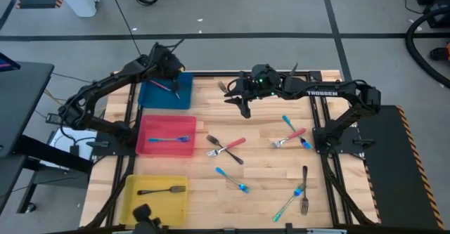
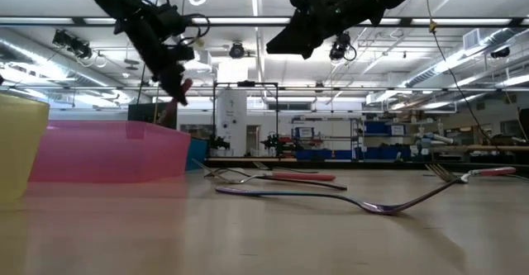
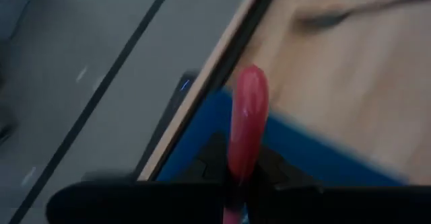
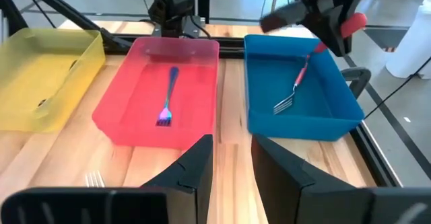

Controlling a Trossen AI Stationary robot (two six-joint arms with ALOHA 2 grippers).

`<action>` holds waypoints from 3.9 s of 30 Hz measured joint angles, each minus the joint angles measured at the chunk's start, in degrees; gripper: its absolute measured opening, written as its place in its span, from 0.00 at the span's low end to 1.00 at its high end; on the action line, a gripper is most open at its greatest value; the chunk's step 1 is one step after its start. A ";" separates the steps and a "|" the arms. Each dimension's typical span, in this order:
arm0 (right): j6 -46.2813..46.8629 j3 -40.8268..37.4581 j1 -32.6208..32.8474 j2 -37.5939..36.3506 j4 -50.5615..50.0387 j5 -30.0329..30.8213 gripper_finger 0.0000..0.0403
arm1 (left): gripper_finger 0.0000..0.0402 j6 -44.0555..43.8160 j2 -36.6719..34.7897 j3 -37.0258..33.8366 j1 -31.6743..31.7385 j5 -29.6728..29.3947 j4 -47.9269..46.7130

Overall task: Sort silverware by color (type)
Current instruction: Put the top pink fork into the blue bin, then put the bottom right black fork into the yellow bin

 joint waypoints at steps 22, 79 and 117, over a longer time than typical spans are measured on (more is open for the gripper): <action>-0.02 -0.04 0.04 0.04 -2.97 -0.11 0.27 | 0.16 -3.02 10.37 -0.46 0.50 -12.28 -5.03; 24.07 -6.59 13.02 0.11 -18.70 18.03 0.27 | 0.33 -7.62 11.61 -0.22 -36.80 -12.30 -3.34; 37.03 -21.59 26.95 0.09 -15.52 14.28 0.27 | 0.33 -24.27 11.61 -0.17 -58.28 -12.28 11.99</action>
